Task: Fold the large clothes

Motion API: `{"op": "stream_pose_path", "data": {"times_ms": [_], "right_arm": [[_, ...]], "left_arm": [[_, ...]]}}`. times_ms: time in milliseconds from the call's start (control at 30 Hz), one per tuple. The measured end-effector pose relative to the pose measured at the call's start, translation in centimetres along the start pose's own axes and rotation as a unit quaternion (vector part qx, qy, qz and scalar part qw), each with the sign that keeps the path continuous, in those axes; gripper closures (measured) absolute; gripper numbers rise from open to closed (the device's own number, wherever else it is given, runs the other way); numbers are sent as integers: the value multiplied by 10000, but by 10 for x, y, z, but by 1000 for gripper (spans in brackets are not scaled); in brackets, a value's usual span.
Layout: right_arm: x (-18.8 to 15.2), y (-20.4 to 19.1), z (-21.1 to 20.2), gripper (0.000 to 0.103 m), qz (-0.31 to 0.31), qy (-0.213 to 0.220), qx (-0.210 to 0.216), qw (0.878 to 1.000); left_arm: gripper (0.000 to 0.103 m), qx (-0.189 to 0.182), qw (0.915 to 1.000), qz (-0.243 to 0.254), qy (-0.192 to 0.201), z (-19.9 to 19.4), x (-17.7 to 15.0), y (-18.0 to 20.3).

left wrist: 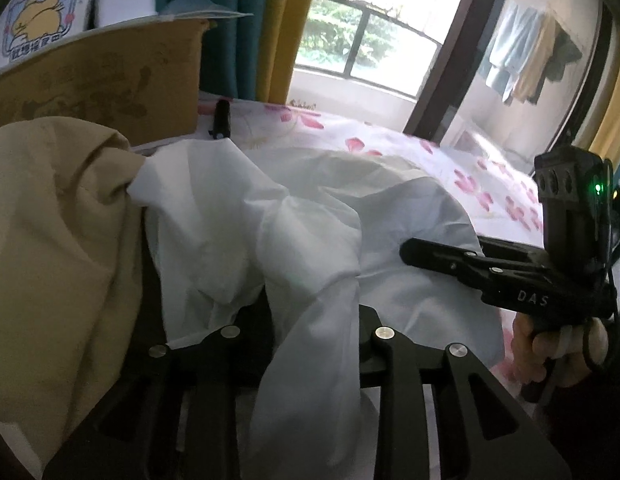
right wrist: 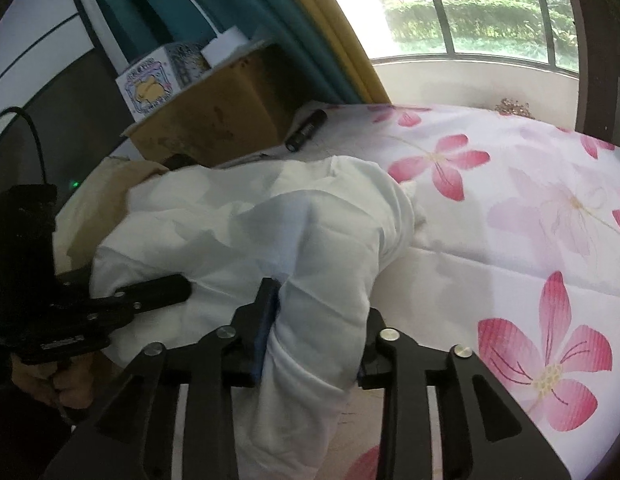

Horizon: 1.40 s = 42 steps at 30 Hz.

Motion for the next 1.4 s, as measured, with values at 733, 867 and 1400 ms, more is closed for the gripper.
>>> {"op": "stream_pose_path", "data": {"times_ms": [733,867,1400], "right_arm": [[-23,13,-9,37,548,-453,137,9974],[-27,13,-13,36,559,-472,117,9973],[-47,23,-40,25,609,-413,-36,9973]], "left_arm": [[71,338,9986,-128,-384,-19,-21,8],[70,388,9984,-147,-384,-25,-25,12],[59,852,9955,-338,-226,-45,-38,21]]}}
Point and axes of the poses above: each gripper's, at about its wrist camera, not at the fingertips, and z roughly the way its jaws point, y to its right, x to its top, the point moved 4 cm from there along z, roughly the way its jaws point, and after that the axes turned 4 degrees about -x, right-handed, at the moved point
